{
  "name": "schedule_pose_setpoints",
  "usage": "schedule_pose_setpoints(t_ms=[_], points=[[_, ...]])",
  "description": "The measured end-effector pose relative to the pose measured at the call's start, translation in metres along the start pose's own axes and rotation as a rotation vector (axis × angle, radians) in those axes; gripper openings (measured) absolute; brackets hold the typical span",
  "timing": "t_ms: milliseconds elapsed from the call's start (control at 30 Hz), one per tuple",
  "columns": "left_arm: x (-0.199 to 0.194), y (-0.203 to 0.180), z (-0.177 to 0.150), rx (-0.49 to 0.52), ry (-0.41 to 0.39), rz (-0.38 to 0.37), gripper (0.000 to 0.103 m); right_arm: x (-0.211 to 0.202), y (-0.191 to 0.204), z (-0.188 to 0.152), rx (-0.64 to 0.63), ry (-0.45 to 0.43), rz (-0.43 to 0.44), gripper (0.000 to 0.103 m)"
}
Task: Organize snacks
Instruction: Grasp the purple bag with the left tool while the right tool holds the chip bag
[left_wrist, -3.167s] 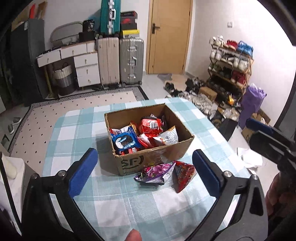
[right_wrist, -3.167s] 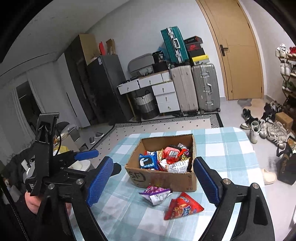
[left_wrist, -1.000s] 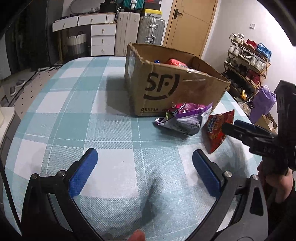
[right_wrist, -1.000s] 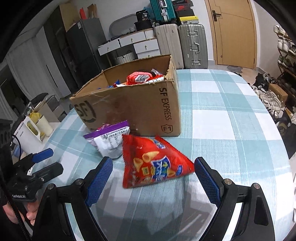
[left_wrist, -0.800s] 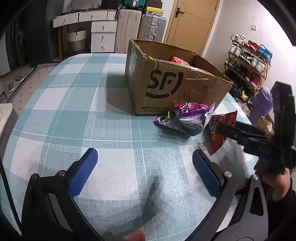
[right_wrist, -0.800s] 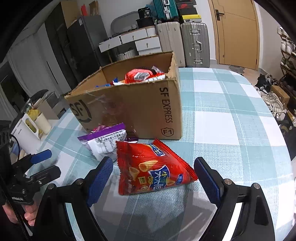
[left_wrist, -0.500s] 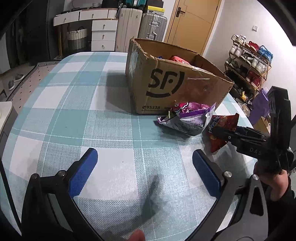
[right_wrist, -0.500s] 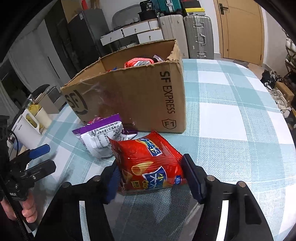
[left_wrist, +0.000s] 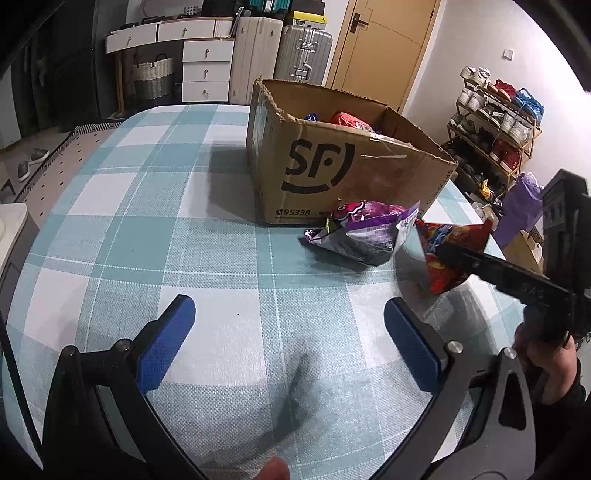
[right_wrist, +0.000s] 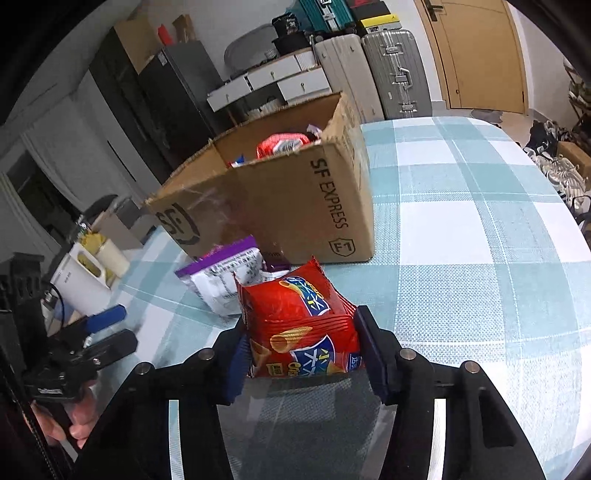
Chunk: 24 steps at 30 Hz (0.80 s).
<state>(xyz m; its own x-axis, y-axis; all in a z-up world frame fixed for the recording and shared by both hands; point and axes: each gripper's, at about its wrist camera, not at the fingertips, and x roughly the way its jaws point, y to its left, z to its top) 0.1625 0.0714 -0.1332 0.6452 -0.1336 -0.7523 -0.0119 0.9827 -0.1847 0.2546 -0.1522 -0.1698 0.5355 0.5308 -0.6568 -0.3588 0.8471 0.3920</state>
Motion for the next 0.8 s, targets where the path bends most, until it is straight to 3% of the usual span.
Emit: schedule_pose_setpoints(t_ms=[400,800], points=[[0.019,-0.028,0.016,0.050,0.026,-0.021,0.102,-0.040,-0.009,-0.016,0.081,-0.050,0.066,0.053],[0.057,-0.071,0.044,0.061,0.057,-0.043,0.102,-0.056,-0.029,-0.035,0.116,-0.031,0.030,0.053]])
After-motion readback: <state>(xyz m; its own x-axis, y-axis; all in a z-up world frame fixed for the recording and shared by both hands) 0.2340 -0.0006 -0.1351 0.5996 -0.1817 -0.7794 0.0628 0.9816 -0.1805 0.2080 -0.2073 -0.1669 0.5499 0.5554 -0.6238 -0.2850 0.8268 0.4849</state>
